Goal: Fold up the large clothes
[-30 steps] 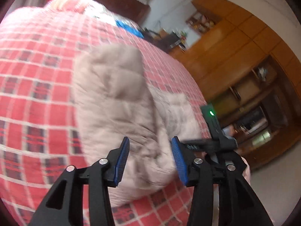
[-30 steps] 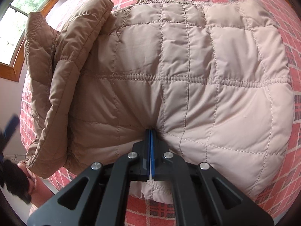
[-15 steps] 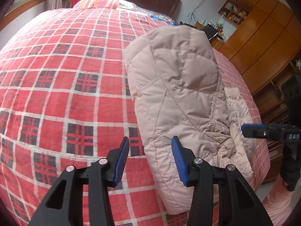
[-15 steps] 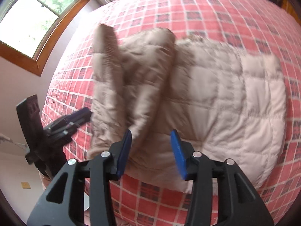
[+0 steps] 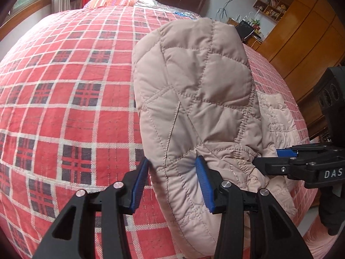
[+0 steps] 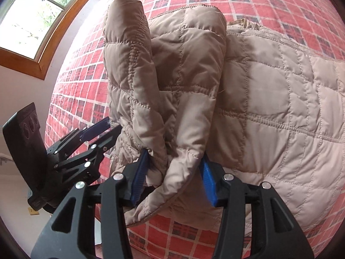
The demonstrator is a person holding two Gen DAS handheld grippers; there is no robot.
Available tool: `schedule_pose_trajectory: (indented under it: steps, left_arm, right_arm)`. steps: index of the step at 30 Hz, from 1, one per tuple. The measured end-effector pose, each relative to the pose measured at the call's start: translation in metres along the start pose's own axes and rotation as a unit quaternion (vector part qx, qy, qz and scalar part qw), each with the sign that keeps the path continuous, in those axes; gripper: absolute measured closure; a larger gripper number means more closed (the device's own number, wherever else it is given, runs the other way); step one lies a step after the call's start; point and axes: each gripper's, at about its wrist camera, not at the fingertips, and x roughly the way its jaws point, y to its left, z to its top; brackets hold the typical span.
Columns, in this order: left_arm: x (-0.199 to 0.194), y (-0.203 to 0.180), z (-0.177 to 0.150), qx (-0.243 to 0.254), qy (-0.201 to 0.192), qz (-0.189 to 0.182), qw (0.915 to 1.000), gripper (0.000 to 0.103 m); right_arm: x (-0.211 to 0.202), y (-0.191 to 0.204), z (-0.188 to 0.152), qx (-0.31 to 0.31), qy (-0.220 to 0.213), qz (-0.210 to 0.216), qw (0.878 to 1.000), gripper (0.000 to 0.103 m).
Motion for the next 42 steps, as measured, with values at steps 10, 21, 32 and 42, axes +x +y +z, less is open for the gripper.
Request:
schedule_pose_trajectory:
  steps: [10,21,32,42]
  left_arm:
    - [0.003,0.004,-0.001,0.005,-0.005,-0.003,1.0,0.057]
    - [0.003,0.004,-0.003,0.016,-0.012,-0.004,0.9998,0.057]
    - [-0.003,0.004,-0.008,0.017,-0.014,-0.008,0.9997,0.057]
    - [-0.048,-0.022,-0.013,0.039,-0.061,-0.019,0.9972,0.056]
  right_arm:
    - [-0.013,0.005,-0.007,-0.008,-0.011,0.008,1.0,0.052]
    - [-0.022,0.01,-0.008,0.0,-0.015,0.028,0.999,0.038]
    - [0.005,0.007,0.003,0.014,-0.015,0.04,0.999,0.086]
    - [-0.064,0.006,-0.02,-0.022,-0.089,0.061,0.994,0.09]
